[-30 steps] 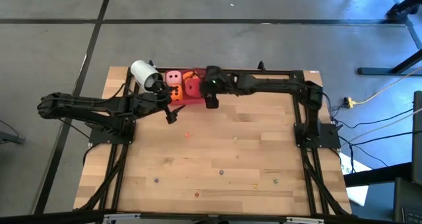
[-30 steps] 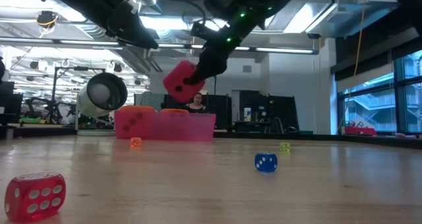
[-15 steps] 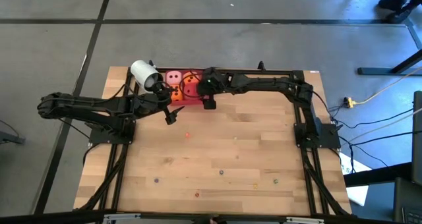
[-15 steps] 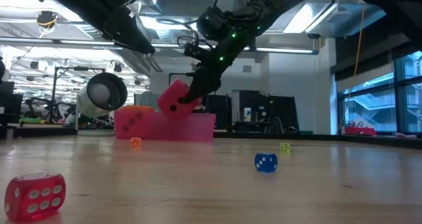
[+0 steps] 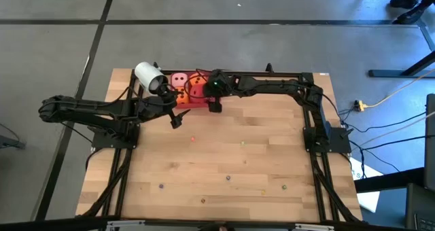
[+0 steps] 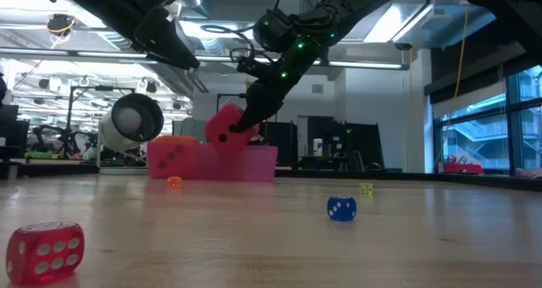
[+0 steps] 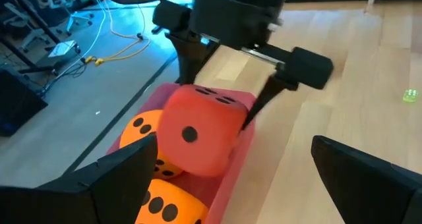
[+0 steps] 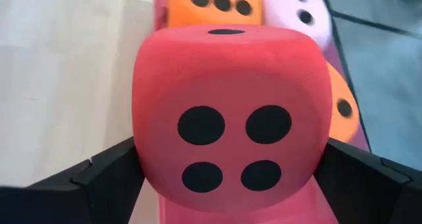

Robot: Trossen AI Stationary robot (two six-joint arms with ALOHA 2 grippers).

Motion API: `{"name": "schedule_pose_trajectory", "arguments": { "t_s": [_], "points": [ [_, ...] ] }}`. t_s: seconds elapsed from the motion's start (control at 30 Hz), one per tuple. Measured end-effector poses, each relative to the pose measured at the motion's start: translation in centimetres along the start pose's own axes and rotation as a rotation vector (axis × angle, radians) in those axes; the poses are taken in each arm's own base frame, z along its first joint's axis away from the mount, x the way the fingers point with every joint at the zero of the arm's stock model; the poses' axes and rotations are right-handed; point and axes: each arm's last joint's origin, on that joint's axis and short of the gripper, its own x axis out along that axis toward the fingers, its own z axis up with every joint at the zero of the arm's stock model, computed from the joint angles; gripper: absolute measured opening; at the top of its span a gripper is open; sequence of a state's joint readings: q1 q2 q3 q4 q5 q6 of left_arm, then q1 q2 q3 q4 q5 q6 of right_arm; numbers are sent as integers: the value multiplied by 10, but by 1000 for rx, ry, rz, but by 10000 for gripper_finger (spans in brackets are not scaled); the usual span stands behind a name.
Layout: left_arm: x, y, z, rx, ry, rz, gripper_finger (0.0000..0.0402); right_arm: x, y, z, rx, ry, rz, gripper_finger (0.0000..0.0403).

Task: Pick & Place Dice
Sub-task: Put the large red die into the red bin

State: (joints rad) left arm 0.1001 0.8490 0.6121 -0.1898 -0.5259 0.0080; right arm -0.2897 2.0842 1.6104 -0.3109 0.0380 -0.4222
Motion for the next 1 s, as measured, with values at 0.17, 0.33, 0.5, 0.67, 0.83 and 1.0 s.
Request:
{"name": "schedule_pose_trajectory", "arguments": {
  "t_s": [0.17,0.33,0.5,0.67,0.83,1.0],
  "points": [
    [7,-3,2,-35,-20,14,396,0,3,0,-43,-35,93,394],
    [24,-12,2,-30,-17,44,396,-1,4,-2,-58,-14,111,396],
    [47,-22,2,3,-49,127,396,-1,5,-2,-59,-9,114,398],
    [73,-25,4,-56,-123,154,396,-1,6,-1,-58,-16,115,399],
    [95,-20,-8,-51,-78,207,396,-1,6,-1,-31,-14,115,399],
    [110,-14,-18,-26,-18,251,396,0,6,-2,-31,-8,117,399]
  ]
}}
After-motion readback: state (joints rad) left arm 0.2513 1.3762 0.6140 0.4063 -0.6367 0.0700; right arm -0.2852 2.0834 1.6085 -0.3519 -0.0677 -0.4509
